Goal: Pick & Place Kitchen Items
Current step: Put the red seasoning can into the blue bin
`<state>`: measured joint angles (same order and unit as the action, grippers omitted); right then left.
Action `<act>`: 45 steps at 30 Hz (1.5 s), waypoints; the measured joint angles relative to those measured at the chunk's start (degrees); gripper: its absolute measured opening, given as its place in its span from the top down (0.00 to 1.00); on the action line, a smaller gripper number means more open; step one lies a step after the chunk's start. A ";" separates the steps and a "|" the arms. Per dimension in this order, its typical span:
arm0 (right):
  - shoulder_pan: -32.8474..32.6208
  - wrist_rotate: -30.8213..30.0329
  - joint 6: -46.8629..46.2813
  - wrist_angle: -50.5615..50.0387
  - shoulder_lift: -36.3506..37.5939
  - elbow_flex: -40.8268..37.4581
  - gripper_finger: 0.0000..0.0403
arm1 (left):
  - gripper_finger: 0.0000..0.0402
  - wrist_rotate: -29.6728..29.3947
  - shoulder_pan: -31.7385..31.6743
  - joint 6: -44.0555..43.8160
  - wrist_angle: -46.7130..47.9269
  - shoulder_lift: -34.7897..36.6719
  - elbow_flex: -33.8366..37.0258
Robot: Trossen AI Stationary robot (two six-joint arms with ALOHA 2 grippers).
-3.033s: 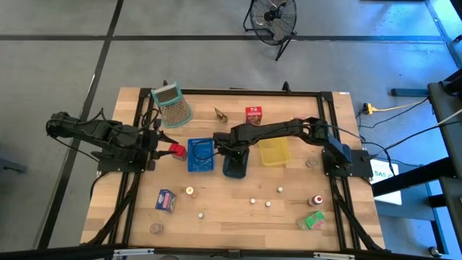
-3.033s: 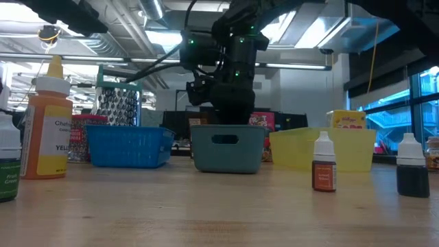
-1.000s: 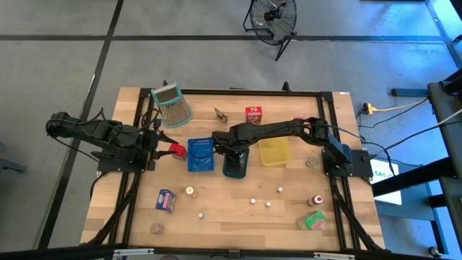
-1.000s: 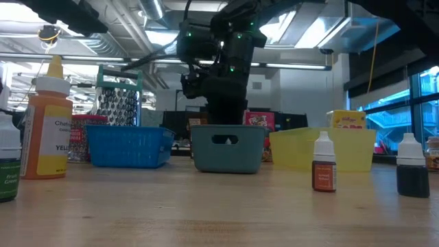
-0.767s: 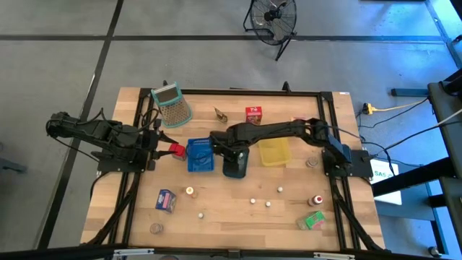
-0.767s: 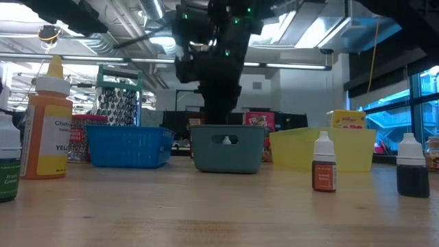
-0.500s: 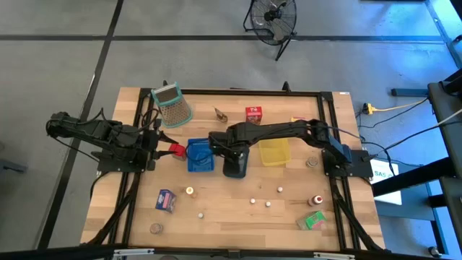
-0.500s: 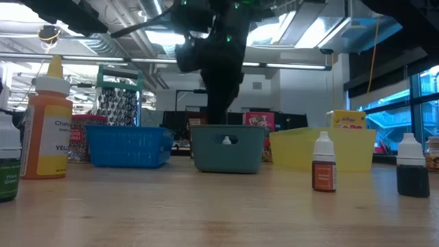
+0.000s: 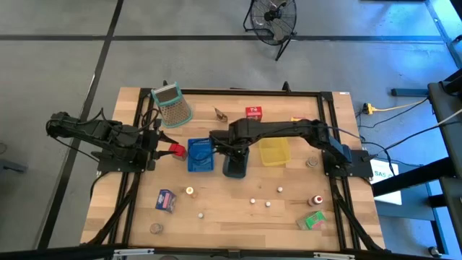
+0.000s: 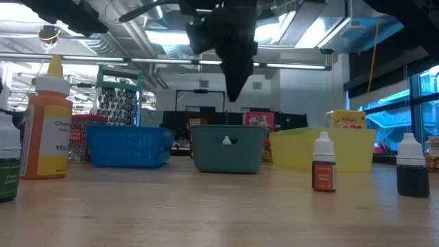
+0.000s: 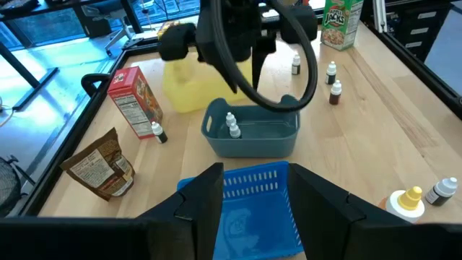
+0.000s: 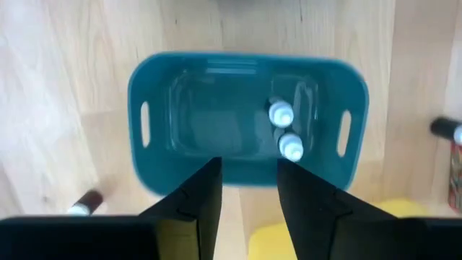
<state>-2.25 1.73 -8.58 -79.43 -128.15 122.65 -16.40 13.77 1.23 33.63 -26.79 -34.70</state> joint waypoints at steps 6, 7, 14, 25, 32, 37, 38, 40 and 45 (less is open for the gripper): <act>-0.27 -0.03 -1.07 -6.65 0.00 4.80 0.66 | 0.63 -0.04 0.01 -0.01 0.00 0.02 -0.02; -0.29 -0.02 -1.74 -7.62 0.00 5.61 0.66 | 0.63 -0.06 0.00 0.00 0.00 0.00 0.00; -1.48 -0.02 -5.00 -10.72 -0.07 9.95 0.66 | 0.63 2.82 0.01 1.38 -0.40 0.00 0.86; -3.82 -0.03 -5.13 -10.59 -0.07 10.34 0.67 | 0.60 5.89 0.01 3.51 -0.54 -0.14 0.90; -5.60 -0.06 -6.45 -10.59 -0.07 10.34 0.67 | 0.53 1.73 0.00 3.97 -0.65 -0.13 0.90; -7.47 -0.04 -7.62 -10.59 -0.07 10.34 0.67 | 0.53 -0.60 0.00 2.19 -0.69 -0.15 0.90; -7.81 -0.04 -7.69 -10.57 -0.07 10.34 0.67 | 0.53 -0.69 0.01 2.27 -0.83 -0.15 0.90; -8.45 -0.04 -7.69 -10.48 -0.07 10.34 0.67 | 0.53 -1.42 0.01 1.82 -1.09 -0.15 0.90; -9.89 -0.07 -7.69 -9.21 -0.07 10.32 0.67 | 0.48 -0.24 0.00 1.94 -1.01 -0.15 0.90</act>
<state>-12.14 1.67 -16.27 -88.63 -128.22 132.97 -16.65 13.77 3.16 32.62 -26.94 -33.80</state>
